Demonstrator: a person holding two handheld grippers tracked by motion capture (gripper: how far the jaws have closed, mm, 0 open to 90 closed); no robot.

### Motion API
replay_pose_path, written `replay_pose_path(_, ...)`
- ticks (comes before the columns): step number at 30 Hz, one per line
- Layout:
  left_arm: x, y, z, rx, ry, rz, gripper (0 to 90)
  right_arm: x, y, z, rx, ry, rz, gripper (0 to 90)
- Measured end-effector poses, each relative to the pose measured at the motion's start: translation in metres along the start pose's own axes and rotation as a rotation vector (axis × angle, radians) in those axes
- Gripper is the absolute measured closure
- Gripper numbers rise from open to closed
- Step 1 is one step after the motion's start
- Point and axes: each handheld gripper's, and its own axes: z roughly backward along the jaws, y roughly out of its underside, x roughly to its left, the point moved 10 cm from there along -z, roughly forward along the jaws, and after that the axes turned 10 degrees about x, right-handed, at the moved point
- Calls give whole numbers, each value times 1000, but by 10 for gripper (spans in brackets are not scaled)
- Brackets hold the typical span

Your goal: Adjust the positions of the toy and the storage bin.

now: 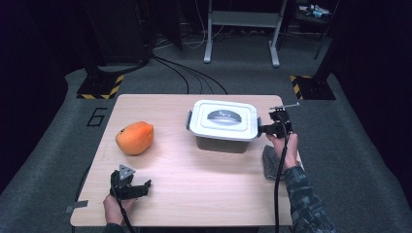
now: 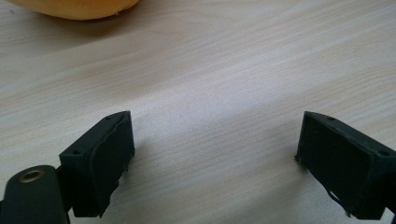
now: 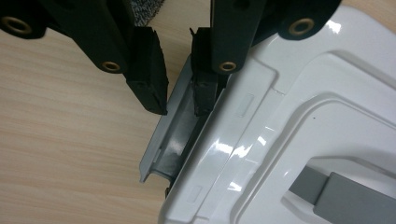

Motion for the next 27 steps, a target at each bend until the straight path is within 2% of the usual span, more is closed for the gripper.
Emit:
replay_pose_path(8,0,0,0,2,2,0,109,8,2,0,4,-2,34,727)
replay_pose_path(11,0,0,0,2,0,-1,109,5,1,4,3,17,43,614)
replay_pose_path(13,0,0,0,0,-1,-2,108,5,-1,10,-12,2,52,541)
replay_pose_path(14,0,0,0,0,-1,-3,108,4,-3,12,-18,12,53,505)
replay_pose_path(17,0,0,0,0,-1,-3,108,8,-10,22,-47,12,99,402)
replay_pose_path(23,0,0,0,0,-1,-3,109,25,-21,29,-58,-6,193,333)
replay_pose_path(25,0,0,0,0,-1,-3,109,32,-25,28,-61,-12,224,313)
replay_pose_path(26,0,0,0,0,-1,-3,108,36,-26,26,-58,-13,223,286)
replay_pose_path(27,0,0,0,0,-1,-2,108,40,-29,24,-55,-20,251,273)
